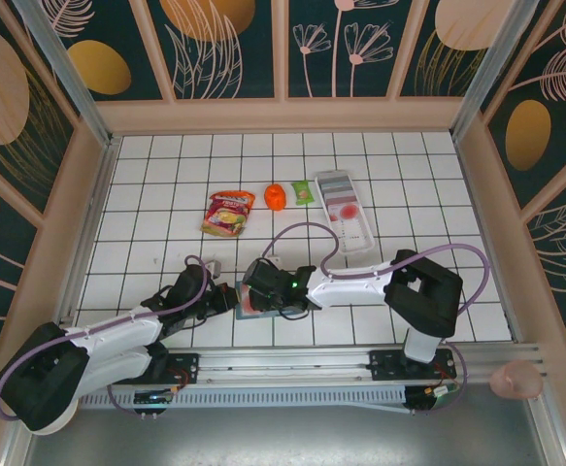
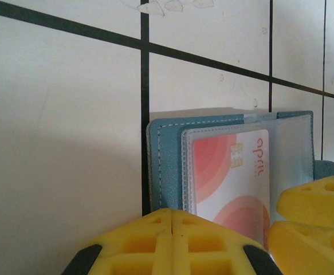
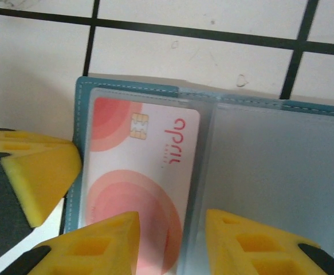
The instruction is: Put the credit cards into the card holder
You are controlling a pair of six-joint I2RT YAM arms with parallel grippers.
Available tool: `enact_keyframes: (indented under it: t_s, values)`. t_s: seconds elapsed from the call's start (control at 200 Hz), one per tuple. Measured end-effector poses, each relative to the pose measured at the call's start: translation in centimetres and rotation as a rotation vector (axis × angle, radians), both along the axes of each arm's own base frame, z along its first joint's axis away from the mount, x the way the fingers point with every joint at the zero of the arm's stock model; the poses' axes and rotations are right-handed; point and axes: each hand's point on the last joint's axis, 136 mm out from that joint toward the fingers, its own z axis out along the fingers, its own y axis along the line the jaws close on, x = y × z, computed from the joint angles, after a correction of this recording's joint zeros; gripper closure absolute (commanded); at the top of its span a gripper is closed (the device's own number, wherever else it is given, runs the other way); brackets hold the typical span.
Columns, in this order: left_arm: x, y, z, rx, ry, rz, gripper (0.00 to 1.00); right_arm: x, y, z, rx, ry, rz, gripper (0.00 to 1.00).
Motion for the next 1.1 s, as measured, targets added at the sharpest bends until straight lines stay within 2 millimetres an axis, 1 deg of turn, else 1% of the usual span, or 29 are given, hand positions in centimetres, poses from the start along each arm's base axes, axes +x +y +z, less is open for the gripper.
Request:
enact_keyframes:
  t_s: [0.22,0.425,0.495,0.555,0.756,0.946,1.101]
  values:
    - [0.0,0.0,0.0,0.000,0.000,0.000,1.00,0.0,0.0,0.1,-0.005,-0.003,-0.001,0.64]
    - [0.0,0.0,0.0,0.000,0.000,0.000,1.00,0.0,0.8,0.9,0.015,-0.015,0.010,0.66]
    - [0.0,0.0,0.0,0.000,0.000,0.000,1.00,-0.1,1.2,1.2,0.021,-0.022,0.016,0.69]
    - [0.0,0.0,0.0,0.000,0.000,0.000,1.00,-0.1,1.3,1.3,0.024,-0.025,0.019,0.70]
    - [0.0,0.0,0.0,0.000,0.000,0.000,1.00,-0.2,1.3,1.2,0.021,-0.025,0.020,0.70]
    - [0.0,0.0,0.0,0.000,0.000,0.000,1.00,-0.3,1.2,0.2,-0.004,-0.015,0.021,0.70]
    - [0.0,0.0,0.0,0.000,0.000,0.000,1.00,-0.3,1.1,0.1,-0.008,-0.015,0.019,0.68]
